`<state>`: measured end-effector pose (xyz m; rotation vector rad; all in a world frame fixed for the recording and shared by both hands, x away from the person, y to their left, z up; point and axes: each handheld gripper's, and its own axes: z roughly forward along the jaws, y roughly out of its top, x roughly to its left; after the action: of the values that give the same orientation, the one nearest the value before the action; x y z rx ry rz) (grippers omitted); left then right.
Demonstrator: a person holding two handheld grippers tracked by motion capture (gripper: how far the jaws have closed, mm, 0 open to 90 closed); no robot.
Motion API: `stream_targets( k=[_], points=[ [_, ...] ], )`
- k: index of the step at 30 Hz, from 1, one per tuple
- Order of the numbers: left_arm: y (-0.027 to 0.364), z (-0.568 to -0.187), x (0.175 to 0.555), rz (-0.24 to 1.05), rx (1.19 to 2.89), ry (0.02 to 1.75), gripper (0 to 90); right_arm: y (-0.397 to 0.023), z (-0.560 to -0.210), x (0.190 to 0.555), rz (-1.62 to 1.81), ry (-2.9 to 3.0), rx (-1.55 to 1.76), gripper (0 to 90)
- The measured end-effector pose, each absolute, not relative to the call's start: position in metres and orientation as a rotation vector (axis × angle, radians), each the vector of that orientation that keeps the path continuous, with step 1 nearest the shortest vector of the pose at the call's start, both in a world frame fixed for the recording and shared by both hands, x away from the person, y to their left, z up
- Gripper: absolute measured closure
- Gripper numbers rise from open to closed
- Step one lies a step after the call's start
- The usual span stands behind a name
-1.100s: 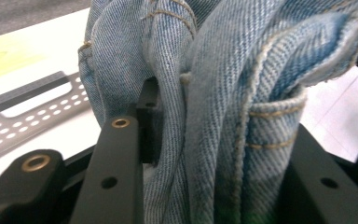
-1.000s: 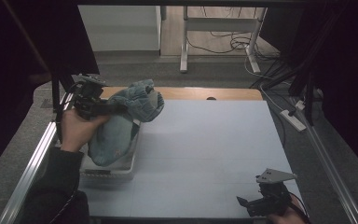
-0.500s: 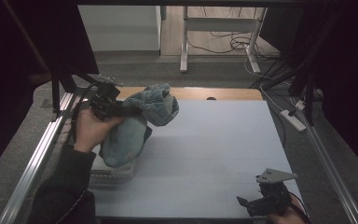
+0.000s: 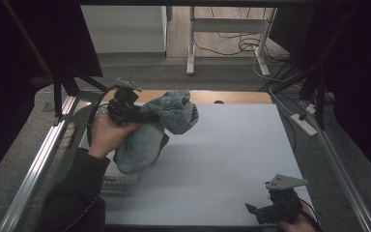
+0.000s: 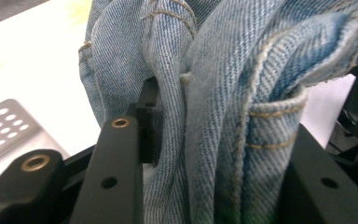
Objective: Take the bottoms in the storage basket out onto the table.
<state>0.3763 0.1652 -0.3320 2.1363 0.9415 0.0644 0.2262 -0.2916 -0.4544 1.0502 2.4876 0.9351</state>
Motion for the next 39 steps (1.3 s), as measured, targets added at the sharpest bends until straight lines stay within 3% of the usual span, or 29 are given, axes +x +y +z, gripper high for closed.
stream_targets(
  k=[22,39],
  points=[
    [0.108,-0.345,0.379,0.026,2.191,0.841,61.9,-0.292,-0.454,0.226,0.939,2.486,1.046,0.8],
    [0.073,-0.376,0.386,-0.003,2.225,0.834,61.7,-0.292,-0.454,0.225,0.941,2.485,1.043,0.8]
  ],
)
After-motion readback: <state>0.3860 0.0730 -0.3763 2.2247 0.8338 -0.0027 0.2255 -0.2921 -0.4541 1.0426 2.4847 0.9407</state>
